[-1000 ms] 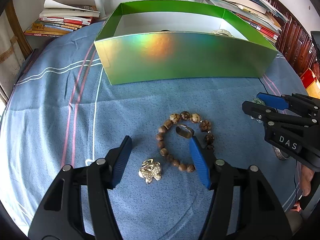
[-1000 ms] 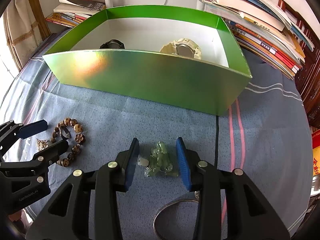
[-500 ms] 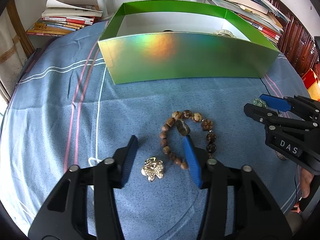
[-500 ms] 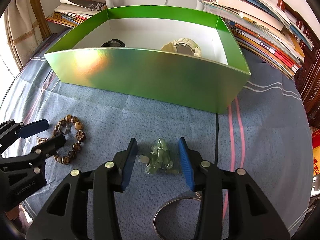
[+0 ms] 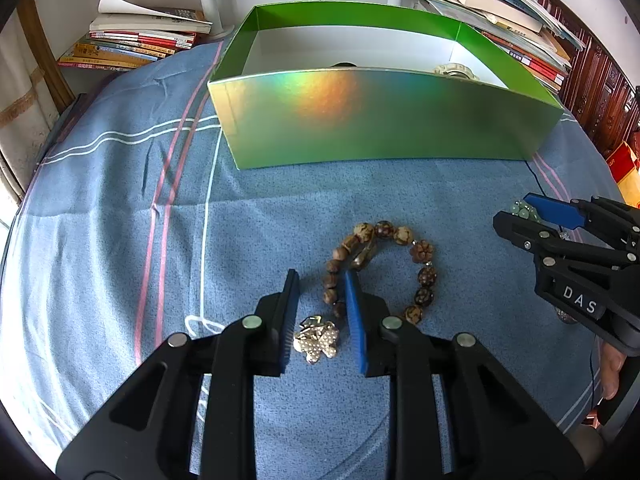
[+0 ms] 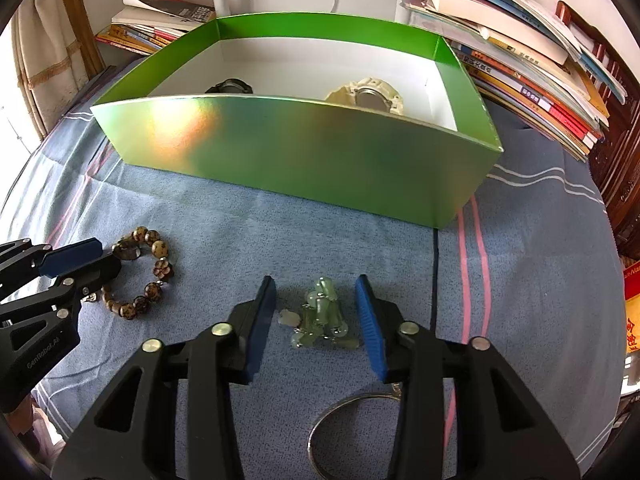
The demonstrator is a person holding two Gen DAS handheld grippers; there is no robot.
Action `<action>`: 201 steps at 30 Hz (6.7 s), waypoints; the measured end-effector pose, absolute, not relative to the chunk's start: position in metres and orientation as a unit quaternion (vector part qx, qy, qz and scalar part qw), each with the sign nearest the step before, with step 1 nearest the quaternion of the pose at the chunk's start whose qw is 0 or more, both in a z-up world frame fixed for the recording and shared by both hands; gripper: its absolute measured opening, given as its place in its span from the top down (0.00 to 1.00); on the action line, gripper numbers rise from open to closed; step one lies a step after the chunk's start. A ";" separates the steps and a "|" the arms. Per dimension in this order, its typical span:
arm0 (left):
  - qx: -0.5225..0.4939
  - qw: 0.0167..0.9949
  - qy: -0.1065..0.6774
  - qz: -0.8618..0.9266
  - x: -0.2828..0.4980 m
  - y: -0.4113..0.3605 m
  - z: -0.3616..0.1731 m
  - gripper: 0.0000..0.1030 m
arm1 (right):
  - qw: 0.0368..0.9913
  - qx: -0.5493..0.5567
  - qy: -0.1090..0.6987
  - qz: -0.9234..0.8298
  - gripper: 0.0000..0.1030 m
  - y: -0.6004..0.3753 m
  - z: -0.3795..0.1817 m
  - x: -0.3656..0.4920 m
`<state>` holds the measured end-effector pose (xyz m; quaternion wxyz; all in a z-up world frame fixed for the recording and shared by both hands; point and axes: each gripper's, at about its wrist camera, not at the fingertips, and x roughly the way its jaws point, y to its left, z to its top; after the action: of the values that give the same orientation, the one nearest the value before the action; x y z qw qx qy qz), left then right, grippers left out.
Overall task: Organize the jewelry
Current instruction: 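Grasp the wooden-bead bracelet with the left gripper while the right holds the jade pendant, then carry the bracelet and pendant into the green box and open both grippers, then lower the left gripper to the gold flower charm while the right moves to the silver bangle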
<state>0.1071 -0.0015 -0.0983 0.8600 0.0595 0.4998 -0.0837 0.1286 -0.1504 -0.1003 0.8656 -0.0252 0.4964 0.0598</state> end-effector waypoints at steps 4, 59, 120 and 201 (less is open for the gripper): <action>0.059 0.860 0.500 -0.082 0.107 -0.001 -0.098 0.75 | 0.867 -0.031 0.494 0.067 0.82 -0.145 -0.100 0.128; 0.017 0.902 0.412 -0.132 0.101 0.024 -0.001 0.92 | 0.903 -0.022 0.424 0.066 0.89 -0.156 -0.037 0.109; 0.055 0.859 0.497 -0.114 0.071 0.026 -0.083 0.35 | 0.844 -0.015 0.523 0.118 0.53 -0.159 -0.093 0.070; 0.072 0.860 0.494 -0.102 0.082 -0.020 -0.105 0.65 | 0.868 -0.026 0.491 0.071 0.84 -0.142 -0.100 0.105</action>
<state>0.0815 -0.0196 -0.1045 0.8604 0.0716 0.4942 -0.1016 0.1053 -0.1422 -0.0995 0.8680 -0.0261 0.4909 0.0707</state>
